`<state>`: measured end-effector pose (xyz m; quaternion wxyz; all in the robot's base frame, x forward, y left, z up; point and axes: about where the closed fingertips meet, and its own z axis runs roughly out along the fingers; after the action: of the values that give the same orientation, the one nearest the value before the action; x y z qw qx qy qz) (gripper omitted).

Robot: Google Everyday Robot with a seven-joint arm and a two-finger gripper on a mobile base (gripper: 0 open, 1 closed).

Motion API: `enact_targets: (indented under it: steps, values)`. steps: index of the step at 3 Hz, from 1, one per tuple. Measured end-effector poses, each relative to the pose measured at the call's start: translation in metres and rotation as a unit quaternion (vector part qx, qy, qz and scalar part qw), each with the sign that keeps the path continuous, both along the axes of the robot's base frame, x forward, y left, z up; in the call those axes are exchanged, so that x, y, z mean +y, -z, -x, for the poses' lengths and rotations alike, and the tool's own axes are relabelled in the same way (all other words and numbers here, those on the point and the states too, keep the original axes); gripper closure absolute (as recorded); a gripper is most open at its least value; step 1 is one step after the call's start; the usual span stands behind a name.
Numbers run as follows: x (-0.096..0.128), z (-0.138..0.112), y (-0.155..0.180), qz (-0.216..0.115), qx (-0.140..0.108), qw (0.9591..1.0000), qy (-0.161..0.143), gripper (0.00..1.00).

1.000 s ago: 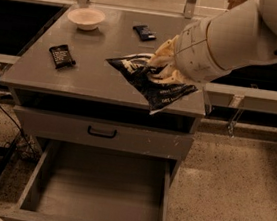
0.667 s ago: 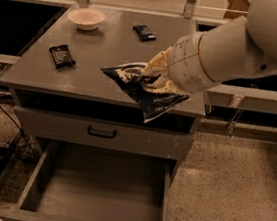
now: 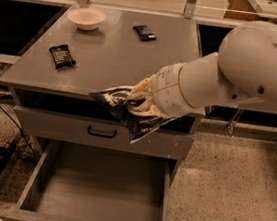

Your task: Place blue chip bag into middle drawer

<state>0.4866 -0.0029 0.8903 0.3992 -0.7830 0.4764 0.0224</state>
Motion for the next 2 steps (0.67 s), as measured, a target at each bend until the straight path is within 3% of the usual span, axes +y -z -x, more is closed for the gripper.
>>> enact_targets:
  steps: [1, 2]
  values:
    - [0.0085, 0.0062, 0.0286, -0.002, 0.020, 0.9997, -0.011, 1.00]
    - [0.0085, 0.0062, 0.0286, -0.002, 0.020, 0.9997, -0.011, 1.00]
